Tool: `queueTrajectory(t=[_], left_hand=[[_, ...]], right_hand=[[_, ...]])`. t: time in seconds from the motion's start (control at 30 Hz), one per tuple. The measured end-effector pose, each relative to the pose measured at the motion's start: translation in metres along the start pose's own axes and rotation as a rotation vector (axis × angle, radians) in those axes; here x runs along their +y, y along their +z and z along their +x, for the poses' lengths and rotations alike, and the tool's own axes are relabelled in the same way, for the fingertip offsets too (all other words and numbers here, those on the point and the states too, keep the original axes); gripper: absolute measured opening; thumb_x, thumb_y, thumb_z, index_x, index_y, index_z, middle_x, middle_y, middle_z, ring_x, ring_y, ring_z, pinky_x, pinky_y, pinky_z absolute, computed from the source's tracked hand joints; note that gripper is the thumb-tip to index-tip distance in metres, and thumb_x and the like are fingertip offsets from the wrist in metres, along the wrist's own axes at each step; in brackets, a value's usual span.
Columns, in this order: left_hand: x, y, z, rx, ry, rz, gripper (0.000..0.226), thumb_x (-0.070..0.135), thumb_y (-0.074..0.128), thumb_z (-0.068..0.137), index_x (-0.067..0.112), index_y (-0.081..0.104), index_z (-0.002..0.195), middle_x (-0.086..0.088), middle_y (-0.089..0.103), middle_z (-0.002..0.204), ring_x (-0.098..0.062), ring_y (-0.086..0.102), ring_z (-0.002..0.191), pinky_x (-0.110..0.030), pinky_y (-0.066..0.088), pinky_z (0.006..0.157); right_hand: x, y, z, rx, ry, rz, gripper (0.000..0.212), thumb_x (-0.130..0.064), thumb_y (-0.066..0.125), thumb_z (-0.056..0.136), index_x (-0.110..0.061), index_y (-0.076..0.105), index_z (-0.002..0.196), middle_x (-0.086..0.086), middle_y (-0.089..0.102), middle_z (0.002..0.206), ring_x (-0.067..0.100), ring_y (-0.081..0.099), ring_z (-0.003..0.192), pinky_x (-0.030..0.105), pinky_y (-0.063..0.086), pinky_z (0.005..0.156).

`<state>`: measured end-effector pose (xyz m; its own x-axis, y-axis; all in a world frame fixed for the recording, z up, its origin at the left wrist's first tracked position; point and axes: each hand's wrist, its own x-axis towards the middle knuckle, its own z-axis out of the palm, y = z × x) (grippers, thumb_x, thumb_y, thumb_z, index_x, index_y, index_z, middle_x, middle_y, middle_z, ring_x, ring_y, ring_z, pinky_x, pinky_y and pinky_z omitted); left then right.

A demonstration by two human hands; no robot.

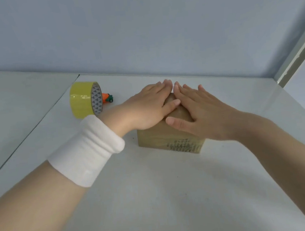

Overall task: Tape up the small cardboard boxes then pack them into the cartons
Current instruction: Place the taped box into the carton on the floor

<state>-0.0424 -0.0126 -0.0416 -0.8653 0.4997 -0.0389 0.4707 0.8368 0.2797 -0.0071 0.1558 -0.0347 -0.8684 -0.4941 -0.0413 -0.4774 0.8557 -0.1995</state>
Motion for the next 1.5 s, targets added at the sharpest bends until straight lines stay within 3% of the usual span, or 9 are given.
queueTrajectory(t=[0.17,0.3,0.63,0.77,0.87,1.0,1.13,1.27,1.5], left_hand=[[0.003,-0.013,-0.011,0.036,0.091,-0.167,0.069,0.066,0.026,0.088,0.02,0.04,0.137,0.003,0.045,0.136,-0.021,0.035,0.13,-0.036,0.03,0.108],[0.015,-0.022,-0.04,-0.117,0.169,-0.184,0.11,0.075,0.047,0.062,0.024,0.005,0.15,0.006,0.03,0.145,-0.013,0.021,0.136,-0.024,0.022,0.105],[0.121,-0.006,-0.114,-0.02,0.71,-0.294,0.102,0.074,0.06,0.059,0.031,0.026,0.146,0.021,0.036,0.125,0.001,0.028,0.125,-0.012,0.024,0.098],[0.182,0.034,-0.13,-0.349,0.687,-0.953,0.086,0.074,0.046,0.074,0.03,0.026,0.145,0.012,0.041,0.139,0.021,0.042,0.113,-0.003,0.036,0.091],[0.228,0.093,-0.138,-0.733,0.623,-0.953,0.047,0.059,0.054,0.08,0.035,0.048,0.119,0.007,0.057,0.123,0.006,0.057,0.103,-0.022,0.047,0.091],[0.302,0.174,-0.16,-0.846,0.583,-0.934,0.081,0.056,0.071,0.06,0.039,0.039,0.133,0.01,0.052,0.129,-0.002,0.054,0.114,-0.029,0.044,0.1],[0.376,0.246,-0.196,-0.57,0.727,-0.819,0.09,0.051,0.08,0.055,0.048,0.032,0.131,0.007,0.036,0.132,-0.006,0.047,0.117,-0.021,0.038,0.102],[0.427,0.302,-0.218,-0.434,0.871,-0.778,0.091,0.046,0.084,0.057,0.042,0.033,0.132,0.009,0.028,0.133,-0.002,0.035,0.123,-0.014,0.032,0.102],[0.49,0.39,-0.222,-0.663,0.985,-0.748,0.098,0.055,0.08,0.058,0.047,0.021,0.135,0.01,0.016,0.14,0.002,0.02,0.135,-0.024,0.029,0.111]], right_hand=[[-0.004,-0.007,-0.005,0.033,0.004,0.01,0.107,-0.068,0.05,0.068,-0.025,-0.004,0.15,-0.001,0.021,0.15,0.019,0.019,0.135,0.033,0.014,0.114],[-0.016,-0.02,-0.046,0.074,0.103,0.159,0.103,-0.052,0.072,0.068,-0.026,0.014,0.149,-0.009,0.035,0.132,0.011,0.027,0.124,0.018,0.021,0.097],[-0.086,-0.023,-0.24,0.358,0.437,0.1,0.114,-0.074,0.054,0.05,-0.032,0.015,0.148,-0.017,0.033,0.122,-0.007,0.027,0.113,0.009,0.019,0.094],[-0.11,0.009,-0.339,0.495,0.582,-0.002,0.113,-0.072,0.067,0.06,-0.027,0.014,0.148,-0.013,0.033,0.124,0.002,0.029,0.116,0.024,0.027,0.1],[-0.119,0.049,-0.405,0.553,0.687,-0.138,0.111,-0.064,0.071,0.061,-0.019,0.018,0.147,-0.002,0.037,0.129,0.013,0.033,0.115,0.033,0.032,0.094],[-0.116,0.115,-0.49,0.592,0.851,-0.143,0.113,-0.05,0.08,0.056,-0.016,0.018,0.144,0.002,0.029,0.143,0.024,0.028,0.13,0.041,0.028,0.104],[-0.115,0.176,-0.565,0.892,1.232,0.39,0.118,-0.054,0.073,0.053,-0.036,0.001,0.144,-0.001,0.007,0.154,0.014,0.01,0.142,0.039,0.017,0.113],[-0.103,0.213,-0.622,1.272,1.509,1.11,0.115,-0.063,0.063,0.054,-0.035,0.003,0.148,-0.009,0.013,0.157,0.005,0.023,0.137,0.036,0.035,0.109],[-0.047,0.273,-0.669,1.73,1.401,1.716,0.067,-0.046,0.065,0.069,-0.027,0.044,0.129,0.003,0.054,0.129,0.029,0.059,0.113,0.044,0.056,0.075]])
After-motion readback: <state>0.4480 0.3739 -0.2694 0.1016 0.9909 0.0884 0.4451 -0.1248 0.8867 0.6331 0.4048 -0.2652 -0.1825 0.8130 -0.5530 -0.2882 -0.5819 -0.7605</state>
